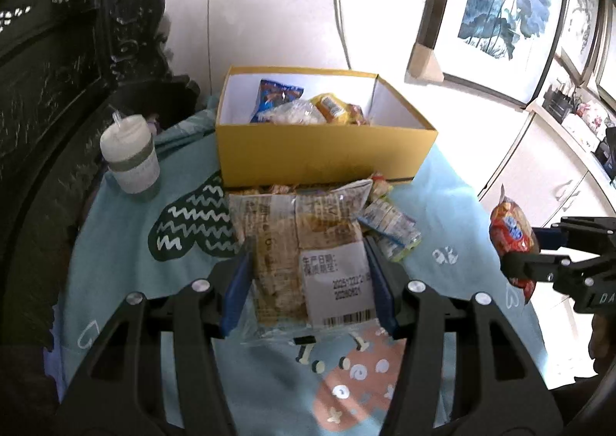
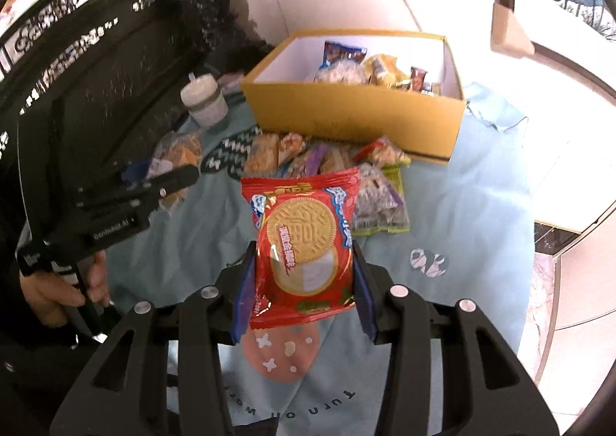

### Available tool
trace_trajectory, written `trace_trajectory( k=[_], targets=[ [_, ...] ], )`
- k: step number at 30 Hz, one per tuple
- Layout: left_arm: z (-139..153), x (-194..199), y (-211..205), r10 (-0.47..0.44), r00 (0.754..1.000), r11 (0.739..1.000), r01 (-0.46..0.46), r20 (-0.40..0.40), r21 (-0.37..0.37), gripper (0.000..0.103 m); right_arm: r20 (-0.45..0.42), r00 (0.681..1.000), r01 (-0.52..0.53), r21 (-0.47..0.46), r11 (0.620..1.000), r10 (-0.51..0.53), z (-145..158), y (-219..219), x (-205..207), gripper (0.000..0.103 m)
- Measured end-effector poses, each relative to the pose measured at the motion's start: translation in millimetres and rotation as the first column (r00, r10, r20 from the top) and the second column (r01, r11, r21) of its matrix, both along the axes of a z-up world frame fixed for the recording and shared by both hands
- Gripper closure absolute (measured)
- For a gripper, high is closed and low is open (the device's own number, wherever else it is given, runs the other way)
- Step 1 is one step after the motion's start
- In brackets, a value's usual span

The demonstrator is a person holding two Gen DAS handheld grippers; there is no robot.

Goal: Organize snacks
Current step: 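Carry the biscuit packet and cracker bag over the box and open both tools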

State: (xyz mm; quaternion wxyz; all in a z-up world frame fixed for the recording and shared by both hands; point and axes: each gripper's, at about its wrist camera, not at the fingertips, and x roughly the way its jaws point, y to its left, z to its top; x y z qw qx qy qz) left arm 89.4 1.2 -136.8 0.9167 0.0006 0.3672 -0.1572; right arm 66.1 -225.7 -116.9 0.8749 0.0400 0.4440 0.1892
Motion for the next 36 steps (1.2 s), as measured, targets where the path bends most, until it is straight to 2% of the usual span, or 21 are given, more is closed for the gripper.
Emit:
trace_trajectory(
  k=[4, 12, 17, 24, 29, 30, 31, 32, 36],
  targets=[
    [21.2, 0.8, -3.1, -0.004, 0.999, 1.0, 0.004, 0.046, -0.012, 0.048, 0.062, 0.997, 0.034, 0.024, 0.999, -0.036, 27.1, -9.3, 2.9, 0.058],
    [92.9, 24.6, -11.0, -0.001, 0.981, 0.998, 0.012, 0.195, -0.056, 0.047, 0.187, 0.977, 0.094, 0.058, 0.994, -0.103, 91.2, -25.8, 33.6, 0.058],
    [127.7, 59.6, -21.9, 0.005, 0.97, 0.997, 0.012, 0.243, -0.071, 0.047, 0.216, 0.97, 0.107, 0.05, 0.993, -0.115, 116.7, -27.3, 66.5, 0.058],
    [154.5, 118.2, -47.8, -0.007, 0.962, 0.999, 0.018, 0.272, -0.036, 0.047, 0.228, 0.962, 0.141, 0.044, 0.989, -0.147, 139.2, -25.8, 134.1, 0.058],
    [161.3, 169.0, -58.6, 0.013, 0.957, 1.0, -0.013, 0.291, -0.002, 0.046, 0.247, 0.953, 0.173, 0.026, 0.984, -0.175, 143.2, -22.6, 188.2, 0.057],
    [160.1, 184.1, -58.6, 0.026, 0.958, 1.0, -0.024, 0.284, -0.01, 0.041, 0.236, 0.955, 0.182, 0.007, 0.983, -0.178, 138.4, -20.6, 204.8, 0.053],
    [156.1, 196.4, -58.2, 0.033, 0.963, 0.999, -0.03, 0.266, -0.015, 0.02, 0.22, 0.957, 0.196, -0.014, 0.98, -0.188, 132.3, -21.1, 215.1, 0.05],
    [149.6, 208.0, -57.1, 0.05, 0.969, 0.999, -0.048, 0.241, -0.014, 0.008, 0.197, 0.959, 0.217, -0.035, 0.976, -0.206, 123.5, -21.7, 223.4, 0.042],
    [100.7, 218.6, -29.0, 0.109, 0.982, 0.994, -0.11, 0.152, -0.002, 0.008, 0.127, 0.978, 0.177, -0.059, 0.983, -0.168, 79.2, -22.5, 216.2, 0.04]
  ],
)
